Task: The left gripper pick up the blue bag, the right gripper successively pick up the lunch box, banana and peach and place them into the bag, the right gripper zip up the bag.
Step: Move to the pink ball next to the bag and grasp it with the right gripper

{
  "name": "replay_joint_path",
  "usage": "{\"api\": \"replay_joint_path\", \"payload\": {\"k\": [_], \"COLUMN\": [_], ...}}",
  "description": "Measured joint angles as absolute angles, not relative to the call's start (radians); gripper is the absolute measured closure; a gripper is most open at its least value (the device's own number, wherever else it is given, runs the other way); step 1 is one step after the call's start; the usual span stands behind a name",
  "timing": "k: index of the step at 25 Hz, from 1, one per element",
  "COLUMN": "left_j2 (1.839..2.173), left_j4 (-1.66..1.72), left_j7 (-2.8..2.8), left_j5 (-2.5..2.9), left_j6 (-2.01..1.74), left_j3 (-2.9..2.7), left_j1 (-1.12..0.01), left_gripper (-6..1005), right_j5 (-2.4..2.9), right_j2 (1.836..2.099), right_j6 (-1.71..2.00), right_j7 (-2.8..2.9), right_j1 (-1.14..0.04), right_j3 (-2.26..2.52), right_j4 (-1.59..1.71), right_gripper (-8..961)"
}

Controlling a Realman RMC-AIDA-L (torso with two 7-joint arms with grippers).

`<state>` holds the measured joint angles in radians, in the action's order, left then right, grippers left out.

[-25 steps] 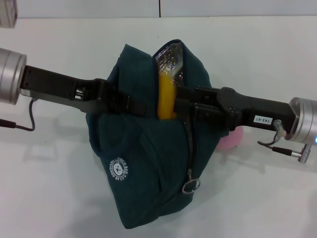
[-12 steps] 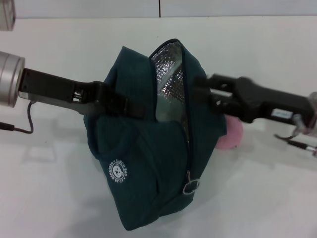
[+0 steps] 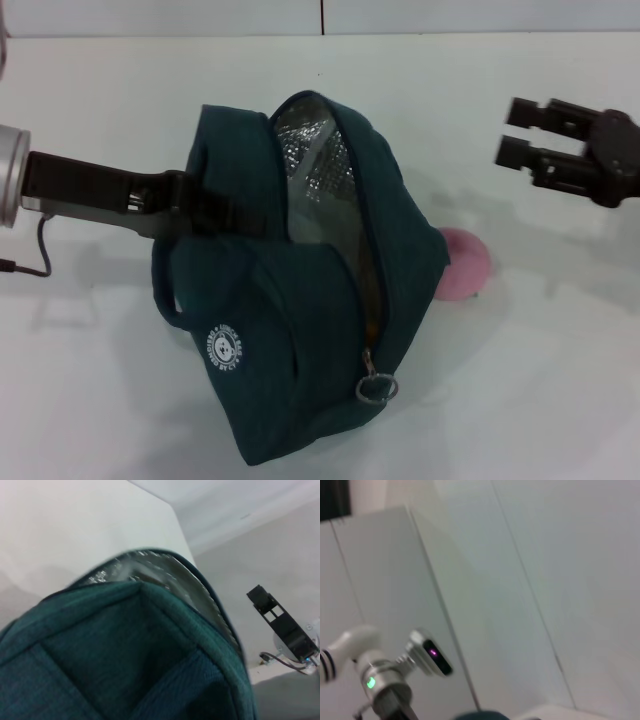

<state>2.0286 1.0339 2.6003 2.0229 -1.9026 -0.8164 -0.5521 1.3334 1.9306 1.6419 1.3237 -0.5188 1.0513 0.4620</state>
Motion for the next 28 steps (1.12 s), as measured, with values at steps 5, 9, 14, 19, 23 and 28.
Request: {"api": "replay_joint_path", "payload": {"k": [5,9,14,19,23,28], "left_j2": [2.018,2.017,2.017,2.017,2.017,2.017], "left_j4": [1.016,1.016,1.015,1.015,1.015,1.015], "left_j7": [2.588,2.588,2.588,2.588,2.588,2.587], "left_j5": [2.028,2.028,2.028,2.028,2.028,2.028], "left_j6": [-1.884,-1.879,-1.877,-1.876,-1.874,-1.874], "left_j3": [-0.815,-0.814,-0.814,-0.814,-0.814,-0.814], "left_j1": [-0.552,-0.552,-0.553,-0.555,-0.556,-0.559], "left_gripper": [956,956,956,956,956,956], "right_j5": [1.435,1.573,1.672,1.75,1.772,1.789], "right_j2": [1.884,1.891,1.938,1.984,1.997,2.001], "right_j6": [1.575,1.496,1.424,1.362,1.334,1.298], "right_j7": [1.336,1.372,1.376,1.377,1.378,1.392], "right_j1": [-0.514,-0.518,-0.526,-0.548,-0.563,-0.581], "right_j3": [1.051,1.051,1.057,1.059,1.066,1.085], "right_j4": [0.482,0.513,0.541,0.557,0.556,0.549], "right_gripper": [263,158,107,104,102,106]}}
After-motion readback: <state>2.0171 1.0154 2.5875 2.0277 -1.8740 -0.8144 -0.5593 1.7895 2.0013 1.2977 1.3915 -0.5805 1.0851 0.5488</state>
